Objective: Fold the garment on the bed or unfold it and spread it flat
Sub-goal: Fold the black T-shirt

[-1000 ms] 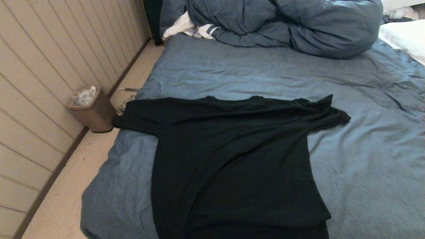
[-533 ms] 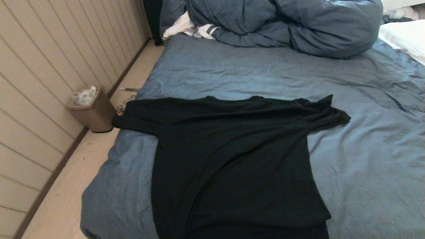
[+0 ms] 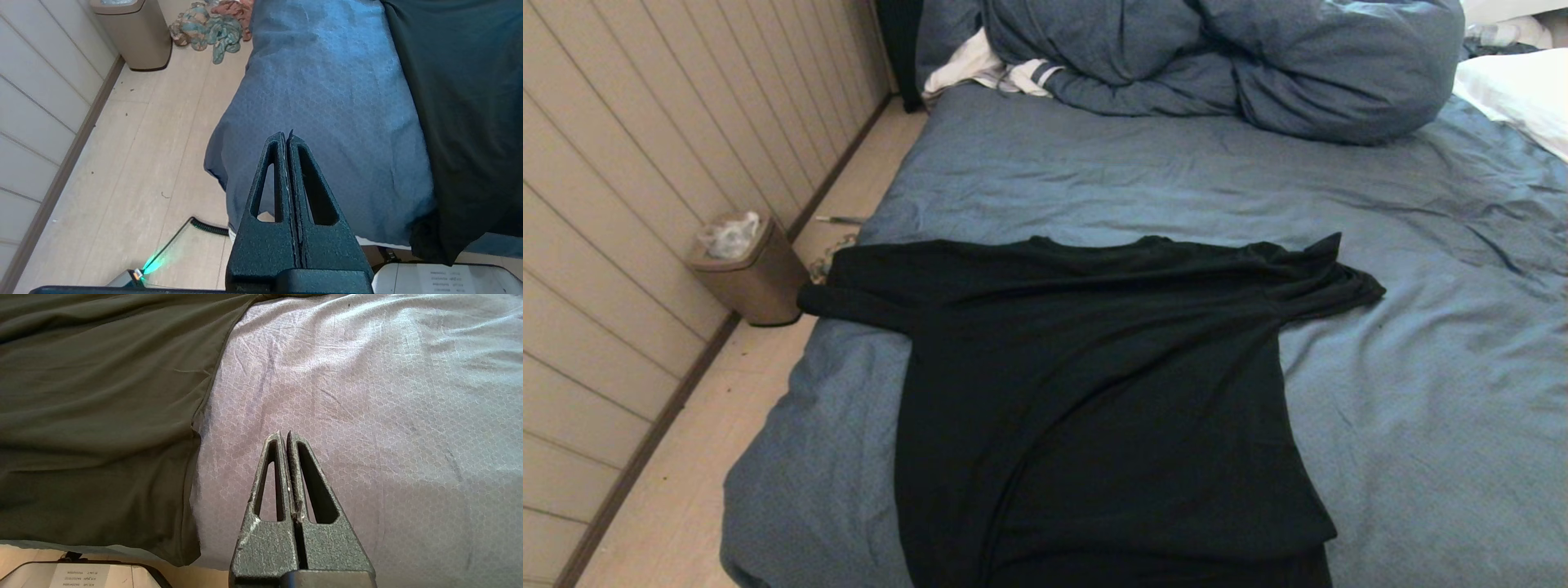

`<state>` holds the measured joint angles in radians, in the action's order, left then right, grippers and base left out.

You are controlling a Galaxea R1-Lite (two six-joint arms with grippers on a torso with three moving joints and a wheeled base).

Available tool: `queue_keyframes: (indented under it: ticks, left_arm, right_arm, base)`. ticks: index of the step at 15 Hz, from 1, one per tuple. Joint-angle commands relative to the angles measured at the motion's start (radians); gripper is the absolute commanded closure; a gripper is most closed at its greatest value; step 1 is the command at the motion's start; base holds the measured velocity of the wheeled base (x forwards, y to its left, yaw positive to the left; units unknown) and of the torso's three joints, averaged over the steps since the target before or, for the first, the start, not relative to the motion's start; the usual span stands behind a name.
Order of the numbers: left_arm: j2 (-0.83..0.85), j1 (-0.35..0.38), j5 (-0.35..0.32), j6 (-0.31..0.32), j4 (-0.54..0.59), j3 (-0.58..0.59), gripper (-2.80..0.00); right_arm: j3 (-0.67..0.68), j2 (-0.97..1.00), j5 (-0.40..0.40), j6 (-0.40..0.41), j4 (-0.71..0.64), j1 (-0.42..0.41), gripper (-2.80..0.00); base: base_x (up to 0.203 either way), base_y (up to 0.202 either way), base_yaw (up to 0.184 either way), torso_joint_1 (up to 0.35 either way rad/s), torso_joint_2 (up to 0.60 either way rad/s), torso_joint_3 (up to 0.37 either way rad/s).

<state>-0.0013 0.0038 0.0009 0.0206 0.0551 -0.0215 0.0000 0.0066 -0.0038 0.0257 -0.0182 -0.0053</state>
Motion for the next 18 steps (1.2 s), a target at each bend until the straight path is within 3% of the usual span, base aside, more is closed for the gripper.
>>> queue_keyframes:
  ticks: [1,14,16,18]
  left_arm:
    - [0.0,0.001,0.001,-0.001,0.0,0.0,0.0]
    - [-0.003,0.001,0.004,0.002,0.005,-0.002,0.0]
    - [0.039,0.002,0.0,0.005,0.016,-0.052,0.0]
    - [0.149,0.001,-0.005,0.002,0.016,-0.134,0.0]
  right_arm:
    - [0.0,0.001,-0.001,0.0,0.0,0.001,0.0]
    - [-0.011,-0.002,0.01,0.011,-0.011,0.001,0.0]
    - [-0.08,0.021,0.015,0.008,-0.087,0.001,0.0]
    - [-0.225,0.101,0.068,-0.007,-0.191,0.001,0.0]
  base:
    - [0.0,0.0,0.0,0.0,0.0,0.0]
    - [0.0,0.0,0.0,0.0,0.0,0.0]
    - [0.0,0.0,0.0,0.0,0.0,0.0]
    - [0.0,0.0,0.0,0.0,0.0,0.0]
